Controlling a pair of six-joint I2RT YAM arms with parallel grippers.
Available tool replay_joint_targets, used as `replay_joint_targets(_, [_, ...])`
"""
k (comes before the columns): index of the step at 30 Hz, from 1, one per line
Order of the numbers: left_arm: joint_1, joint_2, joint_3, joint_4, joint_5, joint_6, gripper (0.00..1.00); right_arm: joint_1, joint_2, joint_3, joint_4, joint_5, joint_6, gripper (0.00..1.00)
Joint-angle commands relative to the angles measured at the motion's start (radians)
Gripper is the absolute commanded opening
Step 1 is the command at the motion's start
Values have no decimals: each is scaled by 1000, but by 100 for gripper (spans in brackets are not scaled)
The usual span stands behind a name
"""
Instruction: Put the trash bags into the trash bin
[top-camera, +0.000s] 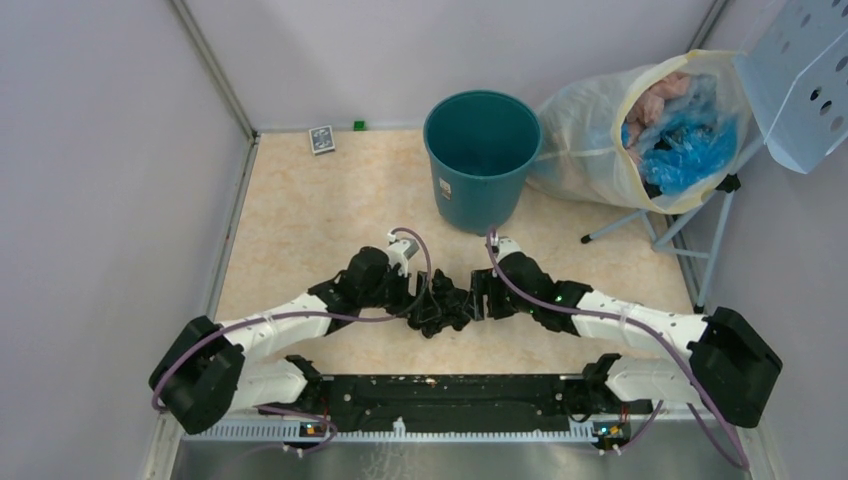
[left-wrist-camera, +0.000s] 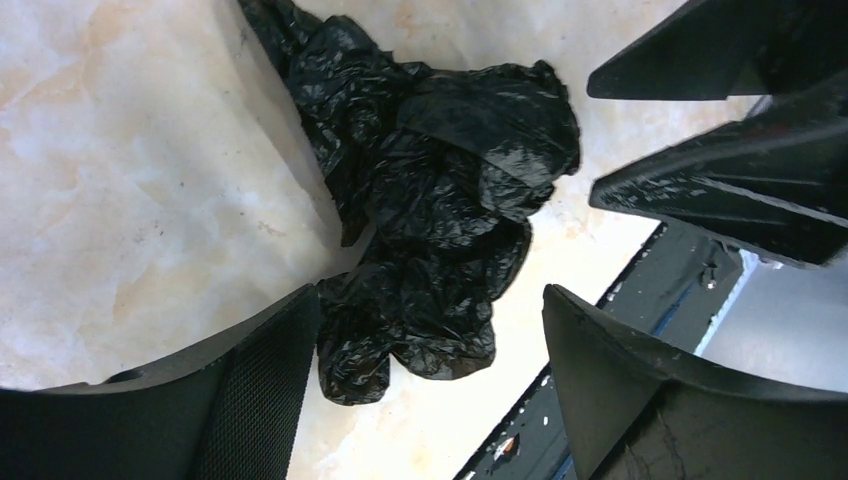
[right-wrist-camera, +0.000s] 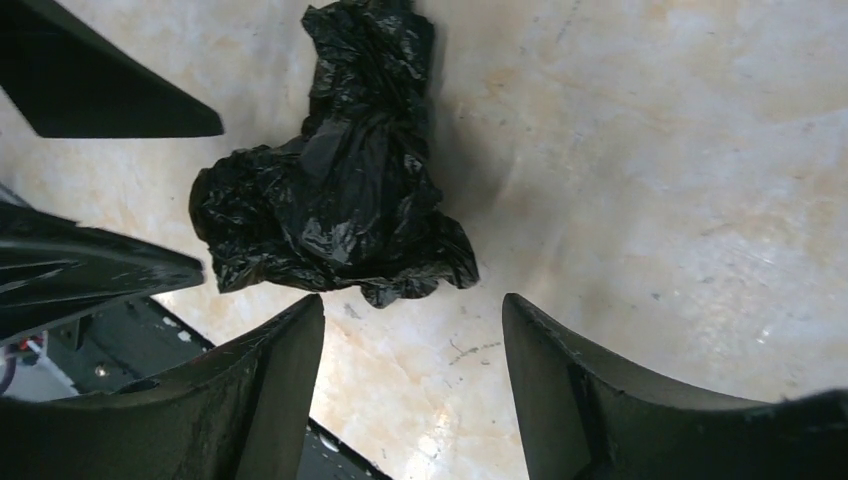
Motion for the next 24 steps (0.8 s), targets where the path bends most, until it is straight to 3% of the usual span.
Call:
replay_joint_targets(1, [-6, 48, 9, 14, -44, -8, 85, 8, 48, -8, 207, -76, -9, 66])
replay_joint_targets(4, [-5, 100, 6, 9, -88, -34, 78, 8, 104, -8, 236, -76, -14, 60])
replay_joint_targets(8, [-5, 140, -6, 54, -71, -55, 63, 8, 104, -5, 240, -91, -16, 31])
replay_joint_targets(11, [-4, 147, -15, 81, -64, -68, 44, 8, 43, -1, 195, -58, -11, 9])
replay_joint_targets(13, [-2, 142, -19, 74, -86, -74, 29, 9, -6, 6, 135, -3, -4, 0])
replay_joint_targets(17, [3, 87, -43, 66, -140, -97, 16, 7, -80, 19, 37, 58, -12, 0])
replay_joint_targets(19, [4, 58, -61, 83, -131, -101, 11, 7, -95, 8, 45, 29, -36, 24])
replay_joint_targets(20, [4, 44, -71, 97, -114, -106, 8, 7, -97, -3, 58, 6, -42, 44])
replay_joint_targets(22, [6, 23, -90, 133, -77, -129, 2, 7, -90, -27, 99, -23, -45, 57])
replay_joint_targets(24, [10, 3, -101, 156, -44, -158, 0, 7, -77, -47, 157, -68, -38, 62])
